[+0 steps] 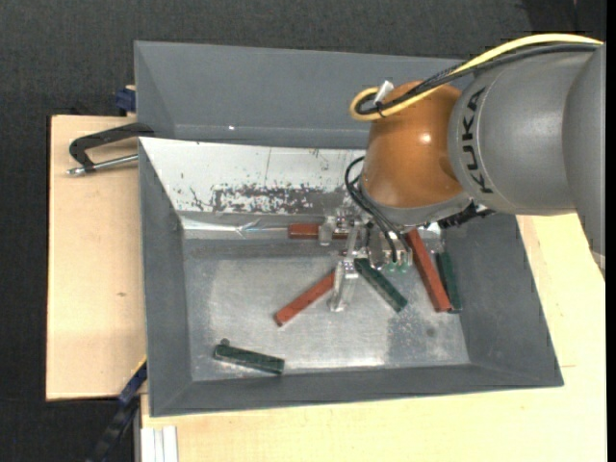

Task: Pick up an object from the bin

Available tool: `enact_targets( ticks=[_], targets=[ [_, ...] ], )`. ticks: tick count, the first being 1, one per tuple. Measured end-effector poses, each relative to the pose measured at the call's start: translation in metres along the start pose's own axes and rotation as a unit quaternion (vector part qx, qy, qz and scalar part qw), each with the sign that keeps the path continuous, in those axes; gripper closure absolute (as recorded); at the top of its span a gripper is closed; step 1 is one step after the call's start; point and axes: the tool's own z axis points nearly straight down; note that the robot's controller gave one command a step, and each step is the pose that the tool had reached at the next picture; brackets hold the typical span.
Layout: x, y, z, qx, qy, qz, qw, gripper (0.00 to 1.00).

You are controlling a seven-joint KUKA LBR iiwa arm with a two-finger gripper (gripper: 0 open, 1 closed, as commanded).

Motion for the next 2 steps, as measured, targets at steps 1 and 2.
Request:
enact_targets(
  ticks=[1, 2],
  targets=[
    [0.0043, -0.0056, 0.0593, 0.0, -0.0013, -0.187, 0.9823, 1.0],
    [0.0043, -0.0056, 0.0593, 0.0, -0.0013, -0.187, 0.9823, 1.0]
  ],
)
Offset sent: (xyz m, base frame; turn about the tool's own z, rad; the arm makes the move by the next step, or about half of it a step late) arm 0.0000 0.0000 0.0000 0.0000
